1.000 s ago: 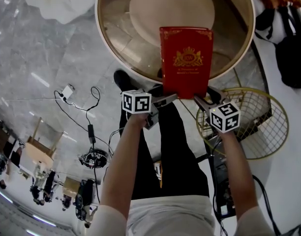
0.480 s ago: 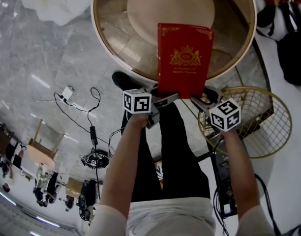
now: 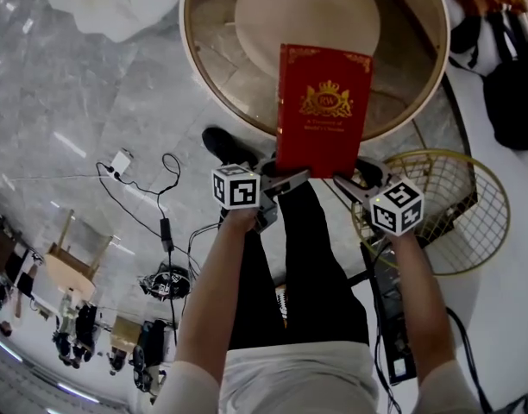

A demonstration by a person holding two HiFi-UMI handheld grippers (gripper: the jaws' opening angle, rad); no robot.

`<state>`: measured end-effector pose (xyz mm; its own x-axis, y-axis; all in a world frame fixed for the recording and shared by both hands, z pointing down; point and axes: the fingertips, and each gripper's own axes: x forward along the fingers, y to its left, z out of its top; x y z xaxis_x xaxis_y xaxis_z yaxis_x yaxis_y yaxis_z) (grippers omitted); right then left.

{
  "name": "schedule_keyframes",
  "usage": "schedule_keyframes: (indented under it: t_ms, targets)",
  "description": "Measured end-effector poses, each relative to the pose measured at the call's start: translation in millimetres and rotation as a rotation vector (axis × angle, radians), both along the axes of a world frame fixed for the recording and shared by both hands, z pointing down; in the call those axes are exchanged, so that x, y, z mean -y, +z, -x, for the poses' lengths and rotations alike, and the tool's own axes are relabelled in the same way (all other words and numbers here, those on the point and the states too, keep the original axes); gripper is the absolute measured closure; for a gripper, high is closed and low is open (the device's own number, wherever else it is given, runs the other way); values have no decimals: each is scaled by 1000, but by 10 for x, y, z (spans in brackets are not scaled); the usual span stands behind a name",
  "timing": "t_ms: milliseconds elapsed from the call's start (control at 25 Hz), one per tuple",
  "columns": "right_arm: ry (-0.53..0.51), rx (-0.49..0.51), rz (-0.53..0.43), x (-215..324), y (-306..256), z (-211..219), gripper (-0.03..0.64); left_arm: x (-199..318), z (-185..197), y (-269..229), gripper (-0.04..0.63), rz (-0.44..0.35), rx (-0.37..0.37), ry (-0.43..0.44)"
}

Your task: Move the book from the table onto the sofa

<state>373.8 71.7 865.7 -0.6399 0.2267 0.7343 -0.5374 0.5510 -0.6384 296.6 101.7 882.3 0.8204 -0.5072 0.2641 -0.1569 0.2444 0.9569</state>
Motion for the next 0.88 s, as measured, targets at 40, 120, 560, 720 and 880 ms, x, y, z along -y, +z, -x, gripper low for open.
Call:
schedule_keyframes:
  t_ms: [40,120,560,720,880]
  targets:
    - [1,8,-5,-4,-62,80,360,-5,85,-65,319,-9,1,-13]
    - [-6,22,-21,4,-152,175,360,-2,183,-165,322,-27,14,-23]
    - [-53,82,-78,-130,-922,678,360,-122,706,-988,330,-134,47,-73]
    - [-110,115,-101,-121,-1268,810,360,-124,841,-1367,331,-141,67,-97]
    - [-156,143,-139,-235,-1762,1107,360,-273,1129,-1864,333,-167,85,-129]
